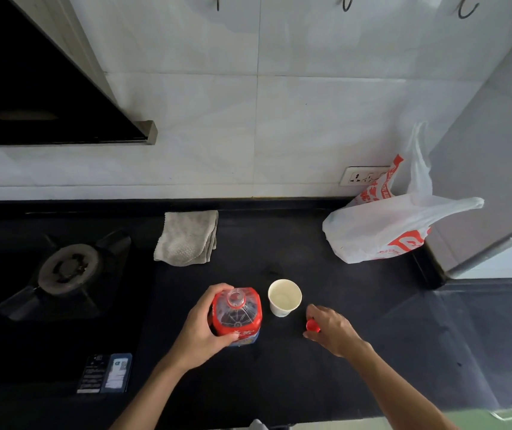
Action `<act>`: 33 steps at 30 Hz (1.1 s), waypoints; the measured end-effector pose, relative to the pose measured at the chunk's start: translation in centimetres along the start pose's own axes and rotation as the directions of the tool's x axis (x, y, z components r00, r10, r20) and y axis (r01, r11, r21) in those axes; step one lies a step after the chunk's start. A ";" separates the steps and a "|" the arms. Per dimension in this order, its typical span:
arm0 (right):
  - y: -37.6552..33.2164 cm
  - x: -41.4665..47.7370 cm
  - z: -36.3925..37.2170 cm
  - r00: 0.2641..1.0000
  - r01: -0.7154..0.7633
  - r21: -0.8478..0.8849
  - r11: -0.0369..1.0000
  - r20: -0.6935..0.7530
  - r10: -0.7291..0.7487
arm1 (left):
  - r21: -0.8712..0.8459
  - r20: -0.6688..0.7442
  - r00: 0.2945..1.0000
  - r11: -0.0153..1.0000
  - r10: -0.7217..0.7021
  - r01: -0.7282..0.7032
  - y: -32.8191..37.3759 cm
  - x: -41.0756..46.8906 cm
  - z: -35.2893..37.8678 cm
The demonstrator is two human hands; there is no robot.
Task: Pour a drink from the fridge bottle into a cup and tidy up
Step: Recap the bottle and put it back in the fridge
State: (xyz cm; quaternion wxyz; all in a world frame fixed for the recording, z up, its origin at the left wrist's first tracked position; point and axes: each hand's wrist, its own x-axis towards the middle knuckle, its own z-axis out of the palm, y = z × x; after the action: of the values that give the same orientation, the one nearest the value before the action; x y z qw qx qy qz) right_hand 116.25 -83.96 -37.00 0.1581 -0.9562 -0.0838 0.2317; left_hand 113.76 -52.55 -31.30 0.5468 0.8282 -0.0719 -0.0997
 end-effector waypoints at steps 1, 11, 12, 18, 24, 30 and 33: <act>0.1 -0.1 0.1 1.000 0.011 0.011 1.000 -0.009 -0.011 | -0.001 -0.001 1.000 1.000 0.002 -0.002 0.0 0.0 0.0; -1.7 -0.8 -6.0 0.844 0.189 0.247 0.950 -0.536 -0.028 | -0.021 -0.013 0.999 0.999 0.032 -0.032 0.2 -0.1 0.0; -2.8 -1.0 -7.1 0.823 0.218 0.271 0.937 -0.567 -0.028 | -0.023 -0.012 0.999 0.999 0.032 -0.032 0.2 -0.1 0.0; -11.1 -2.8 -11.5 0.852 0.402 0.530 0.747 -0.515 -0.093 | -0.037 -0.003 1.000 0.999 0.018 -0.018 -0.1 -0.3 0.0; -15.9 -3.4 -11.2 0.812 0.573 0.440 0.691 -0.419 -0.407 | -0.049 -0.002 1.000 0.999 0.022 -0.022 -0.1 -0.1 0.0; -15.9 -2.2 -10.0 0.792 0.593 0.229 0.772 -0.338 -0.508 | -0.064 -0.007 1.000 0.998 0.009 -0.009 -0.5 -0.1 0.1; -16.0 -2.3 -10.7 0.764 0.623 0.149 0.768 -0.329 -0.556 | -0.062 -0.007 1.000 0.998 0.025 -0.026 -0.3 -0.1 0.2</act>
State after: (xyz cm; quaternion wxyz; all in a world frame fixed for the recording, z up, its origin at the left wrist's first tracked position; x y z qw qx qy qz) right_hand 117.82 -72.33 -21.60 0.3518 -0.8745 -0.3304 0.0482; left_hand 113.61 -52.54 -31.62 0.5737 0.8101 -0.0777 -0.0923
